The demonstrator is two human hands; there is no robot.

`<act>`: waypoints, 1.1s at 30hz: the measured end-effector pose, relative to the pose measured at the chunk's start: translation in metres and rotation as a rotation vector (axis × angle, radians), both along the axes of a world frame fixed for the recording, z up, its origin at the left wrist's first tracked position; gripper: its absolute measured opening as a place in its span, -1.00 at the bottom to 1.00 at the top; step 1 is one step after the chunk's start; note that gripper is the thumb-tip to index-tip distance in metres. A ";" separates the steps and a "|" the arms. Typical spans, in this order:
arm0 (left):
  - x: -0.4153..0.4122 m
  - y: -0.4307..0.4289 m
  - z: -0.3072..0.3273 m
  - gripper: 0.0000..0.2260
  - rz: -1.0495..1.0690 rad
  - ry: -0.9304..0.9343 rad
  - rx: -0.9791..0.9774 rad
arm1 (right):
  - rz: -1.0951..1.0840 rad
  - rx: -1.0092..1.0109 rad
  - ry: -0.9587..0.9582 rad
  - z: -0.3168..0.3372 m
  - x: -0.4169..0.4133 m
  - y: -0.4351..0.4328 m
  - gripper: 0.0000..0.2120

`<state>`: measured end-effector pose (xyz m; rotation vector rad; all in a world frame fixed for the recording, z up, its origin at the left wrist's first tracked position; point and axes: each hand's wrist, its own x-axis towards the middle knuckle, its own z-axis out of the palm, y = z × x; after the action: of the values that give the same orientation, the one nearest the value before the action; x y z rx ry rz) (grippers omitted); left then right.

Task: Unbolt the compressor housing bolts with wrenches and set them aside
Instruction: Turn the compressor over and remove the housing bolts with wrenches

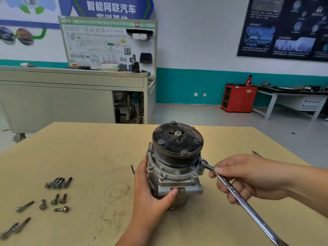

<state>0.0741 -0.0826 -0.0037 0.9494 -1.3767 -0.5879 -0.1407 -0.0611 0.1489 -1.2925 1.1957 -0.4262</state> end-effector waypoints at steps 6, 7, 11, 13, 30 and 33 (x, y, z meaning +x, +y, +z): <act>0.000 -0.001 -0.003 -0.17 -0.007 0.018 0.015 | 0.105 -0.073 0.262 0.015 0.000 -0.008 -0.75; 0.000 -0.001 -0.002 -0.17 -0.007 0.017 0.017 | 0.164 -0.151 0.422 0.022 -0.003 -0.013 -0.75; 0.000 -0.001 -0.002 -0.17 0.007 0.004 0.018 | 0.374 -0.686 1.028 0.043 -0.003 -0.038 -0.80; 0.000 0.000 0.000 -0.18 0.005 0.001 0.019 | 0.419 -0.710 1.019 0.048 -0.007 -0.044 -0.83; 0.001 -0.002 -0.005 -0.19 0.014 0.010 -0.019 | 0.063 -0.091 0.289 0.024 0.006 -0.006 -0.80; 0.000 -0.003 -0.006 -0.18 0.023 0.004 -0.006 | 0.105 -0.049 0.329 0.022 0.003 -0.007 -0.79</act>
<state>0.0742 -0.0856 -0.0099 0.9572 -1.3618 -0.5681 -0.1374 -0.0682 0.1714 -1.5004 1.3882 -0.1697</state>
